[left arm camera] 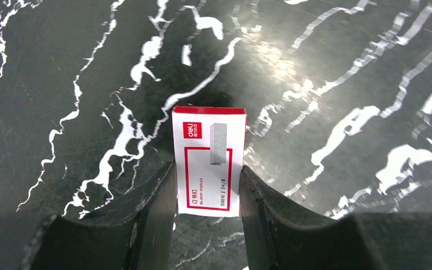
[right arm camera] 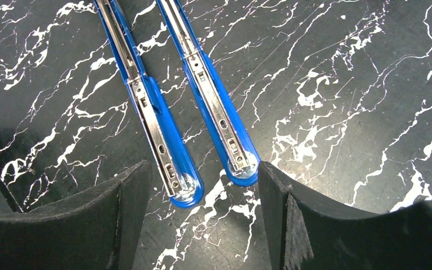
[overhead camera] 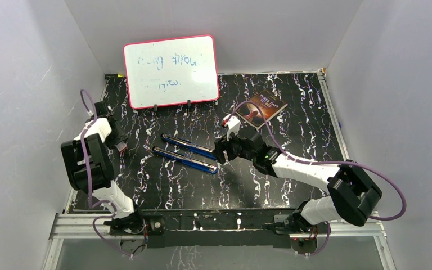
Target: Load the staples into the stapler
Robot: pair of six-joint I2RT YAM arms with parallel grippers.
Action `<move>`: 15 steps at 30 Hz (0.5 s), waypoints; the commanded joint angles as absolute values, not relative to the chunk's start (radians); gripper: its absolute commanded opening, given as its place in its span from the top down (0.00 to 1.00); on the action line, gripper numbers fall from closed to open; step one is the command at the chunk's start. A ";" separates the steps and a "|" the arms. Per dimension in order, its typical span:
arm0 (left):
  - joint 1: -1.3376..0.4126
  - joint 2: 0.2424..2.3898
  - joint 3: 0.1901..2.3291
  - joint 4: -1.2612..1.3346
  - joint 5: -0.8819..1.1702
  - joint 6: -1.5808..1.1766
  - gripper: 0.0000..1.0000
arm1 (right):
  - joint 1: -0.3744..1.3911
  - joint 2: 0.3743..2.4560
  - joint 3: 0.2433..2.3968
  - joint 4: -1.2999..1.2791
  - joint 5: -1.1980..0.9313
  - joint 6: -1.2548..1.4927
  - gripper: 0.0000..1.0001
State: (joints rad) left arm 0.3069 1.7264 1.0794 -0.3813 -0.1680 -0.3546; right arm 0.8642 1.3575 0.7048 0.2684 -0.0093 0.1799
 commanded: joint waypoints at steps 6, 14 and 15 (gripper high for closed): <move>0.164 1.516 1.060 -0.403 -0.081 -0.215 0.74 | 0.864 1.286 0.680 0.328 0.092 0.185 0.23; -0.036 1.376 1.063 -0.436 -0.031 -0.154 0.75 | 0.858 1.169 0.596 0.327 0.290 0.253 0.23; -0.064 1.373 1.059 -0.438 -0.022 -0.148 0.75 | 0.851 1.157 0.584 0.325 0.308 0.266 0.23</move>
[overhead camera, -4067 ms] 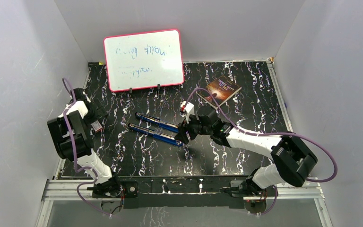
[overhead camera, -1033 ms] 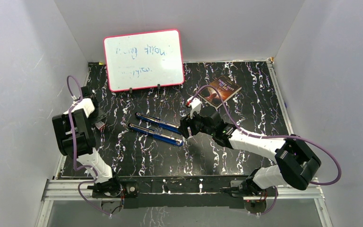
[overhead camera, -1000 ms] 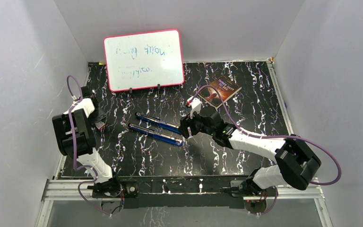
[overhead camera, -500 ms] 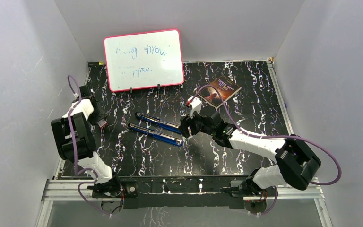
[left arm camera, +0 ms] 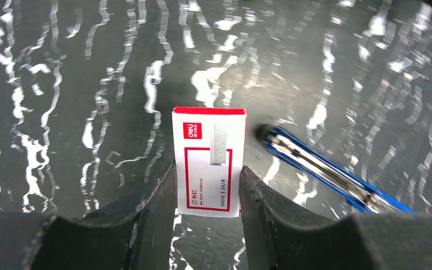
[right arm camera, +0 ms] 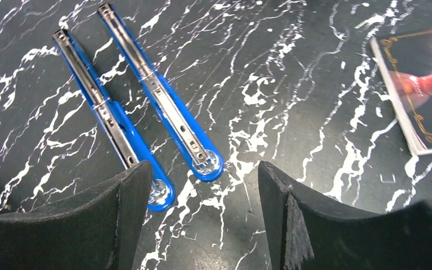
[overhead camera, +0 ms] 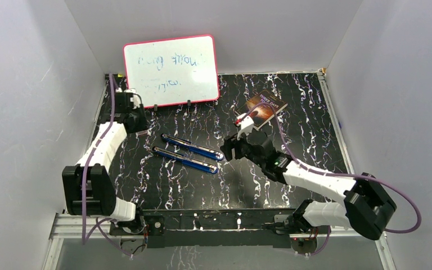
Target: Load the staples into the stapler
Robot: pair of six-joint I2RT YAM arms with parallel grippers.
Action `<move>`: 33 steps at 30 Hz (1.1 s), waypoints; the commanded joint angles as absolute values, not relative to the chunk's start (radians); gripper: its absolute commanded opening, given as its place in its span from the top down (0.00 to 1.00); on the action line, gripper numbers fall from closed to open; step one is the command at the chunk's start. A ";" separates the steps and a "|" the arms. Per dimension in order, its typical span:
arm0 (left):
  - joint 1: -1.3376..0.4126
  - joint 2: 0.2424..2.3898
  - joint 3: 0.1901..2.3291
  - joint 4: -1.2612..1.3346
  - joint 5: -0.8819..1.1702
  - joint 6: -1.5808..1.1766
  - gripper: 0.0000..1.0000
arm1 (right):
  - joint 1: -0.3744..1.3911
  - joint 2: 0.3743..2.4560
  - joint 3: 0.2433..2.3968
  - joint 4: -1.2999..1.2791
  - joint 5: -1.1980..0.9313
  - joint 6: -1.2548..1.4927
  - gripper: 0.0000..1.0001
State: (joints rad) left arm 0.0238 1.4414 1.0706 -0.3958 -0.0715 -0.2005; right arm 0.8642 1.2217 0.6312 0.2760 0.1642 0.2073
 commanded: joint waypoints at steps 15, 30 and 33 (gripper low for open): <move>-0.542 1.235 1.034 -0.413 0.026 -0.163 0.75 | 0.518 0.982 0.429 0.314 0.154 0.454 0.22; -1.045 1.293 0.916 -0.269 -0.064 -0.154 0.74 | 0.494 0.818 0.313 0.328 0.225 0.562 0.22; -1.110 1.317 0.899 -0.259 -0.044 -0.110 0.74 | 0.494 0.816 0.310 0.325 0.219 0.568 0.22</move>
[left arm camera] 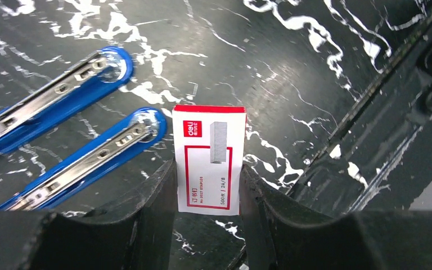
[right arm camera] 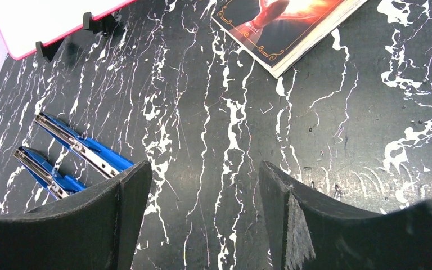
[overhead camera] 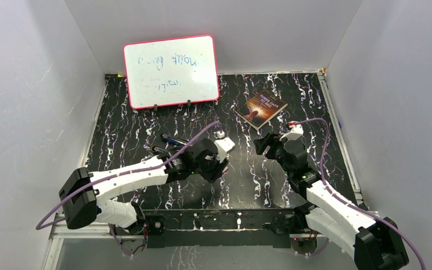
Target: Load the staples into the stapler
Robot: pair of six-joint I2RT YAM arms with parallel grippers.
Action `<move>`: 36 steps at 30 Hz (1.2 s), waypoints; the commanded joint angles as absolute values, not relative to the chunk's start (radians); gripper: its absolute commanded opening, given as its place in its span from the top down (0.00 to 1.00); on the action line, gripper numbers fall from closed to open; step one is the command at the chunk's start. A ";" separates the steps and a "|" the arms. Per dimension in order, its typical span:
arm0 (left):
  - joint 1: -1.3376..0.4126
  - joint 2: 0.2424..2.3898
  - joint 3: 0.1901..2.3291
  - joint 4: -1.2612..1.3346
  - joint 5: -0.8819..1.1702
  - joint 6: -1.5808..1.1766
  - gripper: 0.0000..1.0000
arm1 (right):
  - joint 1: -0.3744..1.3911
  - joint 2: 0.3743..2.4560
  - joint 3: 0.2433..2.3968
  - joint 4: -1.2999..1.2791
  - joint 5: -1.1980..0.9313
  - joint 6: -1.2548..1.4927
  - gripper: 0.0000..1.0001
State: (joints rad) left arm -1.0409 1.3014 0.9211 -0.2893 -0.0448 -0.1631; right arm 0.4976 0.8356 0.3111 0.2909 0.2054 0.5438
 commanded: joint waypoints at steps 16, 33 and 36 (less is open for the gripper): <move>-1.147 1.497 0.887 -0.262 0.032 0.094 0.68 | 0.493 0.800 0.301 0.309 0.200 0.584 0.22; -1.146 1.671 1.000 -0.208 0.049 0.255 0.62 | 0.494 0.757 0.266 0.287 0.248 0.594 0.22; -1.146 1.689 1.018 -0.206 0.047 0.264 0.55 | 0.494 0.743 0.260 0.267 0.281 0.600 0.22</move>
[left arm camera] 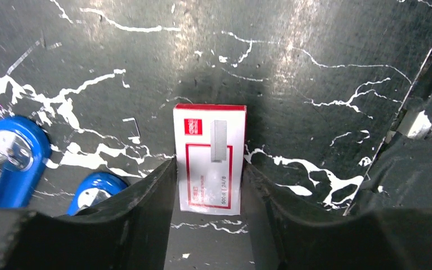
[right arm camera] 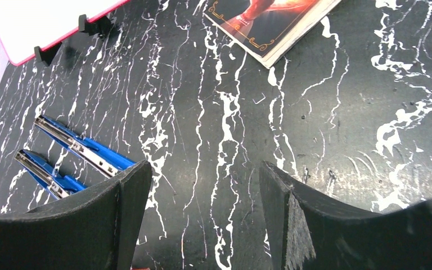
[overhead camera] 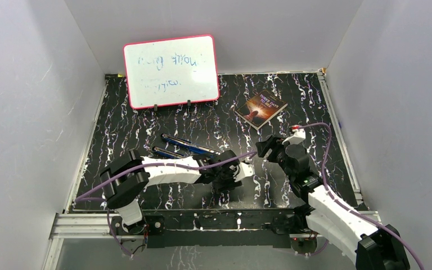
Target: Load the staples into the stapler
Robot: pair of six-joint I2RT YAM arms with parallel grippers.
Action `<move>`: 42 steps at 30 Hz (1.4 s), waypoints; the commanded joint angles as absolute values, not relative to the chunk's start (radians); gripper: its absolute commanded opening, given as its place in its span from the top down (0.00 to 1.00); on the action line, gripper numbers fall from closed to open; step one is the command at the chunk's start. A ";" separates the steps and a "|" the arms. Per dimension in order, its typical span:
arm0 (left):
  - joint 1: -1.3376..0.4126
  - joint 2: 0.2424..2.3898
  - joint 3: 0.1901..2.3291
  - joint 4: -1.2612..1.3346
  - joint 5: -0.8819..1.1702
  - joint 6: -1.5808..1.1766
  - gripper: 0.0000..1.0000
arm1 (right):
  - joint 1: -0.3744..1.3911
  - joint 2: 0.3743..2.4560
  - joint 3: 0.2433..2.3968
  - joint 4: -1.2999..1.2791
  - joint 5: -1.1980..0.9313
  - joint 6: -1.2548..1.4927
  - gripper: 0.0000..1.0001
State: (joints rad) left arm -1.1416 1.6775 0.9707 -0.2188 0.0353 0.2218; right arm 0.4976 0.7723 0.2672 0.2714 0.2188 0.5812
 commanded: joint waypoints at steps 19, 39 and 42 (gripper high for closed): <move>-1.030 1.312 0.863 -0.118 -0.173 -0.137 0.20 | 0.493 0.715 0.181 0.460 0.240 0.425 0.21; -0.872 0.978 0.673 -0.133 -0.330 -0.570 0.17 | 0.493 0.959 0.335 0.522 -0.608 -0.121 0.19; -0.870 0.985 0.669 -0.147 -0.328 -0.591 0.17 | 0.495 0.998 0.403 0.456 -0.678 -0.180 0.20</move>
State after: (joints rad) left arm -0.8772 0.9985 0.6811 -0.1150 -0.2913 -0.5331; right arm 0.4976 0.9672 0.3058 0.5148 -0.5201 -0.0322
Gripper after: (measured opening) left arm 0.828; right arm 0.806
